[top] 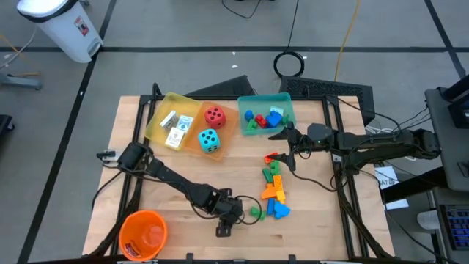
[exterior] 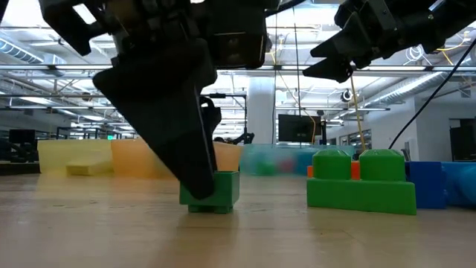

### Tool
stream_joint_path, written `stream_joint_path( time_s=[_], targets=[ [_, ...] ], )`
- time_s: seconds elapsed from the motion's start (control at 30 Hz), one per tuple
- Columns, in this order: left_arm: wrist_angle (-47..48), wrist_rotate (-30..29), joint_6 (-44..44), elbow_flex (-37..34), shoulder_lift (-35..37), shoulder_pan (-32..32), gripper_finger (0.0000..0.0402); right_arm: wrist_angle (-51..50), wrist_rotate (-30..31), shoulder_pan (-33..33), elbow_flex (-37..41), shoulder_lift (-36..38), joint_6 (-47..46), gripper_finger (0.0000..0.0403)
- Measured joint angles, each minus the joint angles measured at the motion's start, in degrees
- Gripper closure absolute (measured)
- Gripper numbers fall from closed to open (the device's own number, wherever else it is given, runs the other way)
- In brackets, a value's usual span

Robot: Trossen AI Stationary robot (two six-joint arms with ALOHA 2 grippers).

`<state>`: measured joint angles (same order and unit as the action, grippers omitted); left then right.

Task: Pick & Place Toys
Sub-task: Put the green game piece into the blue bin

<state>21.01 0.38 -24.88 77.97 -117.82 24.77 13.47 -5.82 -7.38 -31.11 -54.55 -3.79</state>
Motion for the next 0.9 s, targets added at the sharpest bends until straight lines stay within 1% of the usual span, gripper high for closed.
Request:
stream_joint_path(
  time_s=[0.1, 0.27, 0.37, 0.4, 0.57, 0.67, 0.73, 0.77, 0.83, 0.9],
  targets=[
    [-0.38, -0.22, 2.29, 0.00, 0.00, -0.25, 0.0189, -0.01, 0.00, 0.00, 0.00, 0.01, 0.00, 0.0078],
    [-1.22, -0.42, 4.51, 0.00, 0.00, -1.07, 0.0267, -0.01, 0.00, 0.00, 0.00, -0.01, -0.04, 0.0078],
    [-0.88, -0.89, 5.85, 0.00, 0.22, -1.63, 0.0269, -0.01, 0.00, 0.00, 0.00, 0.01, -0.04, 0.0078],
    [-0.25, -1.91, 6.45, 0.00, 0.49, -1.72, 0.0269, -0.01, 0.00, 0.00, 0.00, 0.01, -0.04, 0.0078],
    [2.93, -10.83, 10.49, -0.04, 4.35, -2.93, 0.0269, 0.00, -0.09, 0.00, 0.00, 0.00, -0.04, 0.0078],
    [1.35, -15.04, 12.42, -0.04, 7.33, -4.85, 0.0269, -0.01, -0.22, 0.00, 0.00, -0.01, 0.11, 0.0078],
    [-2.61, -15.48, 14.12, -0.04, 8.83, -6.24, 0.0269, -0.09, -0.97, 0.00, 0.00, 0.01, 0.13, 0.0078],
    [-5.52, -15.11, 14.97, -0.19, 9.08, -7.02, 0.0269, -0.44, -2.40, 0.00, 0.00, 0.01, 0.21, 0.0078],
    [-12.36, -11.99, 16.31, -1.05, 9.04, -8.72, 0.0269, -1.31, -5.42, 0.50, 0.00, 0.00, 1.34, 0.0078],
    [-18.75, -8.96, 16.14, -2.63, 8.82, -10.49, 0.0269, -2.90, -6.19, 2.23, 0.00, 0.01, 3.57, 0.0078]
  ],
)
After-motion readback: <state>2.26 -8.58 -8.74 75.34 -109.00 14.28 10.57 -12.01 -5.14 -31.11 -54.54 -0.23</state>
